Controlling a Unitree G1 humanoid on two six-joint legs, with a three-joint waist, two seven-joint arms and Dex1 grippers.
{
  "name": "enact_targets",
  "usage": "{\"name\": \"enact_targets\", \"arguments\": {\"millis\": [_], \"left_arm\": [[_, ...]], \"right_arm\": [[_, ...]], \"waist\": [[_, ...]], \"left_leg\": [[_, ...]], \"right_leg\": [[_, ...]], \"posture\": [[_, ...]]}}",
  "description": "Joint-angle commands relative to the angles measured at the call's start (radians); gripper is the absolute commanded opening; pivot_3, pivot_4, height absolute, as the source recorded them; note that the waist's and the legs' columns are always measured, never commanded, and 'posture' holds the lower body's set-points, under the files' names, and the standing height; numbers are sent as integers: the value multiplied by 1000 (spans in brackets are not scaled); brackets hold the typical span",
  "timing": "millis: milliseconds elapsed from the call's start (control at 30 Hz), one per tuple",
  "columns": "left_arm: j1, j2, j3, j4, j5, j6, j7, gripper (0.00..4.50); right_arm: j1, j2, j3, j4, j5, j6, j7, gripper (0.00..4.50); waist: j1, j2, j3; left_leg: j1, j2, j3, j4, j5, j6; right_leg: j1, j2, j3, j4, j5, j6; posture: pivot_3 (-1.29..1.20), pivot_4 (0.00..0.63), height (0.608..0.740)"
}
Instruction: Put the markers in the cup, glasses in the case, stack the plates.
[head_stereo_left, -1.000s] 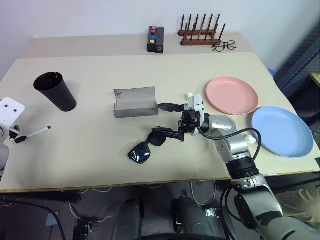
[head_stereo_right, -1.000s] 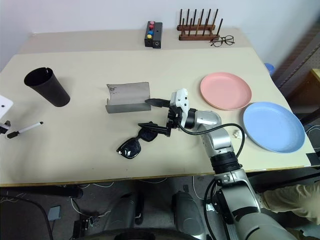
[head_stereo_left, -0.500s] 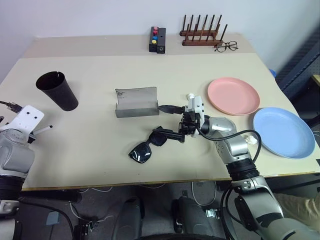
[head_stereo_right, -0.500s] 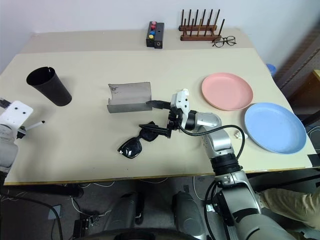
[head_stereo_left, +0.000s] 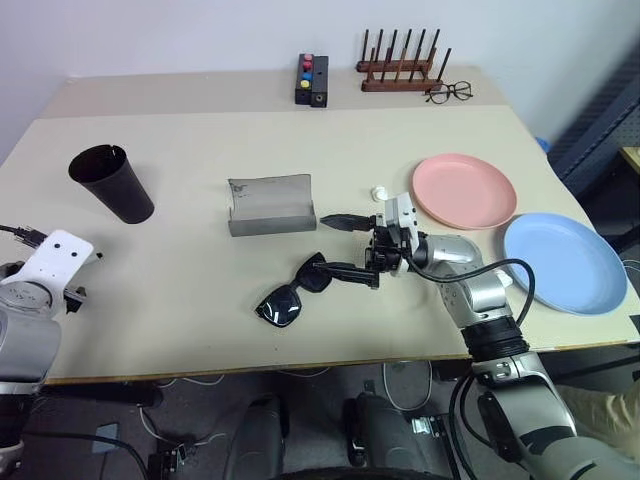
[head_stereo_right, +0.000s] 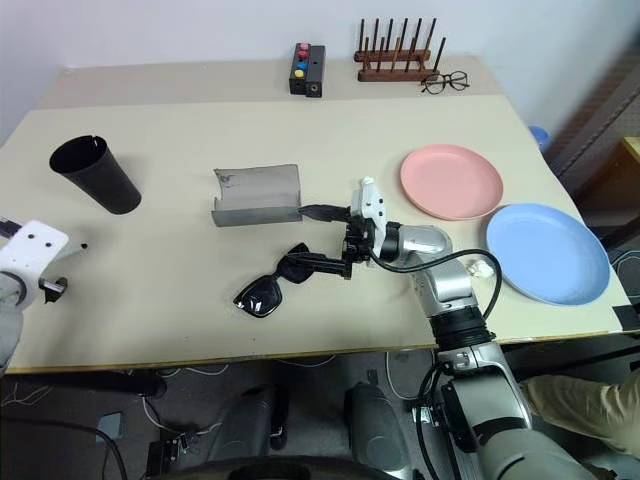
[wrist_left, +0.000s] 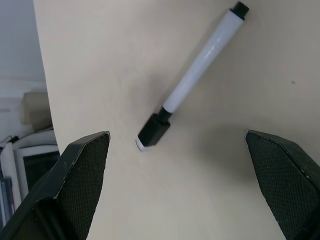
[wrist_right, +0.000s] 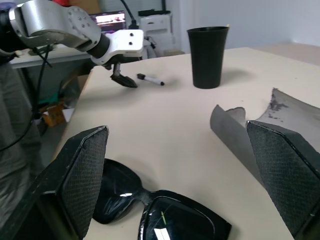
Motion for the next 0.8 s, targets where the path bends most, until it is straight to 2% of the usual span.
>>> {"name": "enact_targets", "arguments": {"millis": [33, 233, 533, 700, 800], "left_arm": [[-39, -9, 73, -22, -17, -45, 30, 4447], [-152, 10, 77, 142, 32, -97, 162, 4447], [-414, -99, 74, 488, 49, -152, 438, 4447], [-534, -150, 93, 643, 21, -136, 536, 4447], [-574, -175, 82, 681, 2, -100, 538, 4447]], "right_arm": [[-9, -2, -17, -24, 24, -8, 10, 4500], [-7, 6, -20, -27, 25, -10, 1, 4500], [23, -2, -30, -58, 34, 3, -22, 4500], [35, -8, -36, -74, 36, 12, -31, 4500], [39, -12, -39, -79, 35, 15, -33, 4500]], "waist": [[4, -1, 0], [2, -1, 0], [6, -2, 0], [4, -2, -1], [4, -2, -1]], "left_leg": [[0, 0, 0, 0, 0, 0], [0, 0, -1, 0, 0, 0], [0, -1, 0, 1, 0, 0], [-1, -1, 0, 2, 0, 0], [-1, -2, 0, 2, 0, 0]], "right_leg": [[0, 0, 0, 0, 0, 0], [0, 0, 0, 0, 0, 0], [0, 1, 0, 0, 1, 1], [0, 1, 0, 0, 1, 1], [0, 1, 0, 0, 1, 2]], "posture": [[0, 150, 740], [0, 150, 740], [0, 150, 740], [0, 150, 740], [0, 150, 740]]}}
